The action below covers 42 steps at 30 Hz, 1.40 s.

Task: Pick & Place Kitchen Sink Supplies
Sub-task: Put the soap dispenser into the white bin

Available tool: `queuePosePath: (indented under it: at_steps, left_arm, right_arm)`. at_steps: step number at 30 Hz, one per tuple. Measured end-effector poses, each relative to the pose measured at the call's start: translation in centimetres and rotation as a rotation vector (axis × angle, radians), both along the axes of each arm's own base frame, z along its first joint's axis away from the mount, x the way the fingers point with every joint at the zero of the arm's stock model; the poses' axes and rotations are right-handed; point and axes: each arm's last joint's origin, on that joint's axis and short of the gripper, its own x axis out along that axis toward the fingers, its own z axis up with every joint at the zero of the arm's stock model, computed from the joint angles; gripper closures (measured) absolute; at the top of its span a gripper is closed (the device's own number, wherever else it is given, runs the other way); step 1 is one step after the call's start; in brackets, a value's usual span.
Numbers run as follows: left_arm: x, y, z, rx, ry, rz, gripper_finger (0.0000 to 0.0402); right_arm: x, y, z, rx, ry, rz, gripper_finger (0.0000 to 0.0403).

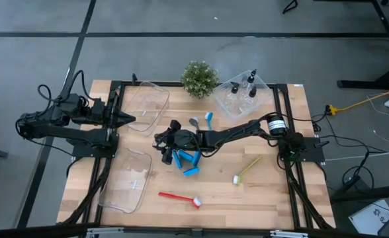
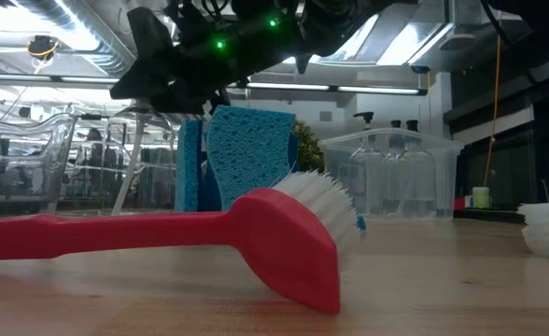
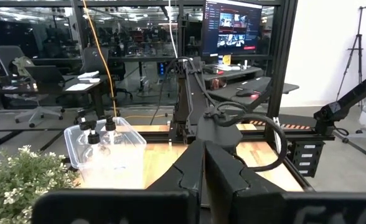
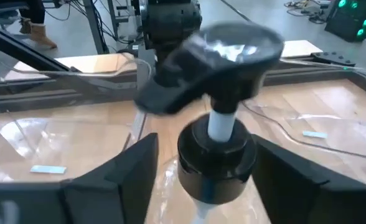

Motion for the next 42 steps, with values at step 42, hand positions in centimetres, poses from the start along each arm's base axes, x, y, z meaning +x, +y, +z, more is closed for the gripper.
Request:
queuePosePath:
  at_steps: [42]
  left_arm:
    - [0.0, 0.0, 0.0, 0.000, 0.000, 0.000, 0.0391]
  right_arm:
    - [-8.6, -1.7, 14.9, -0.084, -0.007, -0.048, 0.0269]
